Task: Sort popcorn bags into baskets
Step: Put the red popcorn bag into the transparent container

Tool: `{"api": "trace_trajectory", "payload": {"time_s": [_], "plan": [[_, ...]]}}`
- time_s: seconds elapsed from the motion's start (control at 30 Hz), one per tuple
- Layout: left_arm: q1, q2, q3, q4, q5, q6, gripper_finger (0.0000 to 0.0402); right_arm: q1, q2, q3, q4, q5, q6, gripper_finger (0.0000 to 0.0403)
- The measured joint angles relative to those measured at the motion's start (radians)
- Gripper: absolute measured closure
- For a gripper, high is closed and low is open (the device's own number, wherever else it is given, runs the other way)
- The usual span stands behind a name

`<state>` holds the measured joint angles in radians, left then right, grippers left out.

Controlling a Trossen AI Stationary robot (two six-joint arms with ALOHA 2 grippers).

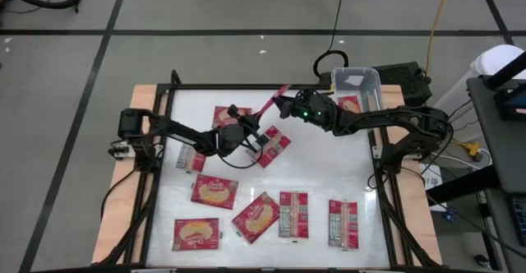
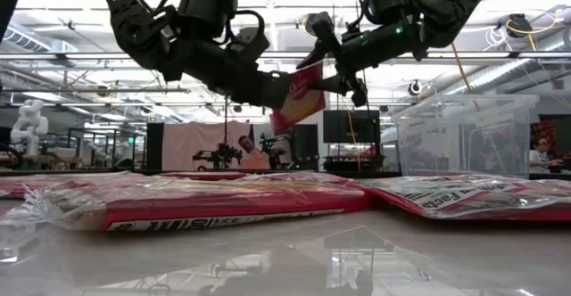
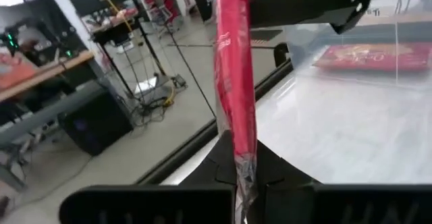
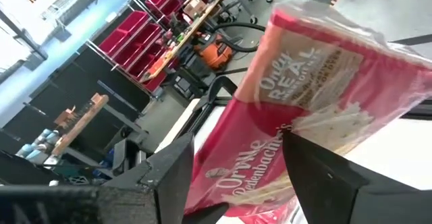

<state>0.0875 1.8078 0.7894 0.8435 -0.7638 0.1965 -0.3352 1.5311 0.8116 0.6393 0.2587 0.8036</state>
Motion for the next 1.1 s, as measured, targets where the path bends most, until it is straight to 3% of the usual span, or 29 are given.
{"api": "trace_trajectory", "payload": {"time_s": [0.3,0.43,0.8,0.93,1.1], "plan": [[0.004,0.007,0.002,0.008,0.065,0.25,0.0401,-0.026,0.007,0.0,-0.001,-0.026,0.002,0.019],[0.004,0.007,0.002,0.028,0.149,0.298,0.0399,-0.027,0.007,0.0,0.017,-0.028,-0.008,0.0217],[0.011,0.007,0.002,0.024,0.152,0.613,0.0396,-0.032,0.007,0.0,0.004,-0.024,-0.04,0.0296],[0.022,0.007,0.002,0.026,0.143,0.746,0.0395,-0.033,0.007,0.0,0.001,-0.024,-0.024,0.0288],[0.032,0.007,0.002,0.033,0.138,0.813,0.0395,-0.039,0.007,0.0,-0.016,-0.054,0.011,0.0232]]}}
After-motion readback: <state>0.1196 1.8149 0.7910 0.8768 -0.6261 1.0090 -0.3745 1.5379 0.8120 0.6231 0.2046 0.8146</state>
